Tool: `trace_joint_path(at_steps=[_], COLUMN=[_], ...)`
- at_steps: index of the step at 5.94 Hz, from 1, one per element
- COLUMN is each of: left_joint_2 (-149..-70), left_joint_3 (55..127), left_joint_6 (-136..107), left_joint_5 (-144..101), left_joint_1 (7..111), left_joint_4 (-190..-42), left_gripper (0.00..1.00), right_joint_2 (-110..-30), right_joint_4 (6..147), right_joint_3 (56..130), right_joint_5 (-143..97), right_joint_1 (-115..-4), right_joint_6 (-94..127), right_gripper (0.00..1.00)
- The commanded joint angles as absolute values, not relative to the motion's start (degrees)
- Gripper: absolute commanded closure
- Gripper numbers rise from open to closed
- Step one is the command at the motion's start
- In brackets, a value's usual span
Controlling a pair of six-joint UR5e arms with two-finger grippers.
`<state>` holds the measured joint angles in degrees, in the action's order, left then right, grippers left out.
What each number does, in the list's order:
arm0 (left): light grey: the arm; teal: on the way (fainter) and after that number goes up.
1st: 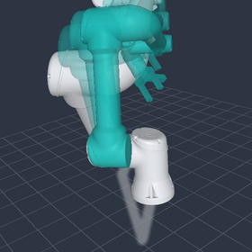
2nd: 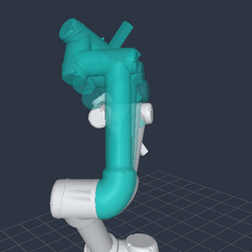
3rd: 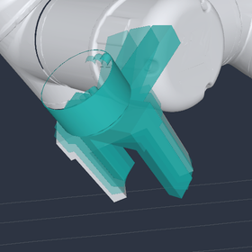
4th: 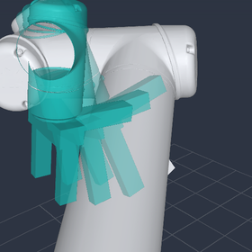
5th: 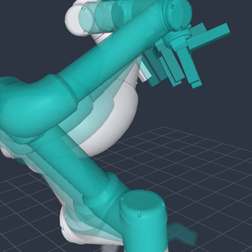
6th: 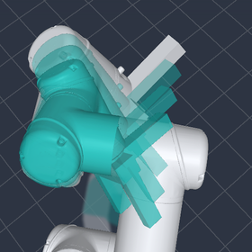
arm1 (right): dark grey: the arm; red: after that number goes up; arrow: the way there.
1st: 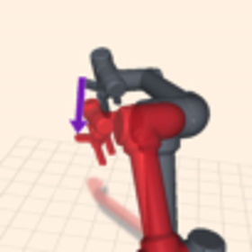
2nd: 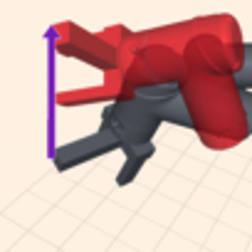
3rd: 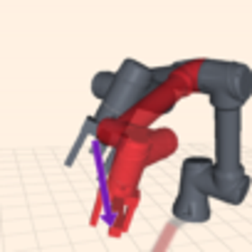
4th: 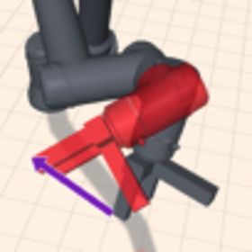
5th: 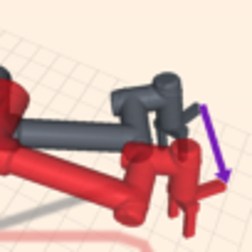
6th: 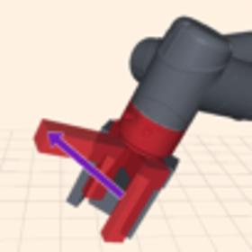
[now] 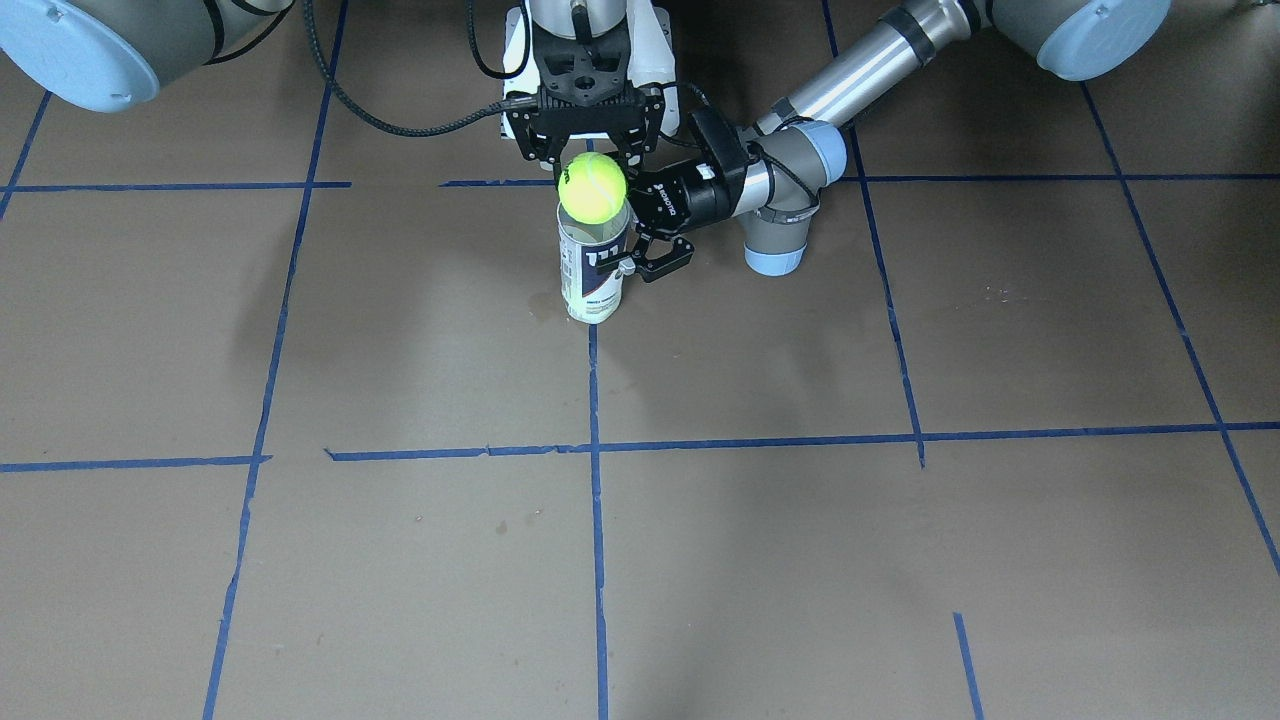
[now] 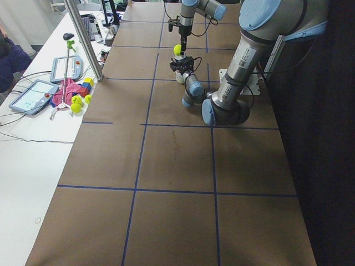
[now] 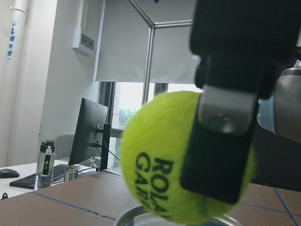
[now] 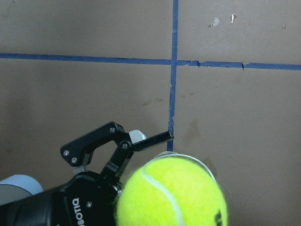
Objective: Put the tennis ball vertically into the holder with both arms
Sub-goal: 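Press the ball down into the cup with the right gripper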
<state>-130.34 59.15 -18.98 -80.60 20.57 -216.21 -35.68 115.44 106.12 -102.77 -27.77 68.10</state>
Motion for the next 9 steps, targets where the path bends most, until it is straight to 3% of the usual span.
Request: trace_joint_path(at_steps=[1, 5, 8, 9], left_joint_2=[-130.3, -130.5, -127.1, -127.1], left_joint_3=[59.2, 59.3, 71.1, 71.3], left_joint_6=[-19.0, -19.2, -19.7, -19.7], left_joint_5=[-80.6, -80.6, -80.7, -80.7], left_joint_1=[20.6, 20.7, 21.8, 22.1], left_joint_4=[-216.2, -216.1, -208.0, -207.9], left_gripper=[0.01, 0.01, 0.01, 0.01], right_joint_2=[-35.7, -35.7, -35.9, -35.9], right_joint_4=[115.3, 115.4, 115.4, 115.3], right_joint_3=[106.2, 107.8, 108.2, 108.2], right_joint_5=[-102.8, -103.0, -103.3, -103.3], right_joint_1=[-27.8, -28.3, -29.1, -29.4], right_joint_6=[68.0, 67.2, 67.1, 67.0], right_gripper=[0.0, 0.0, 0.0, 0.0])
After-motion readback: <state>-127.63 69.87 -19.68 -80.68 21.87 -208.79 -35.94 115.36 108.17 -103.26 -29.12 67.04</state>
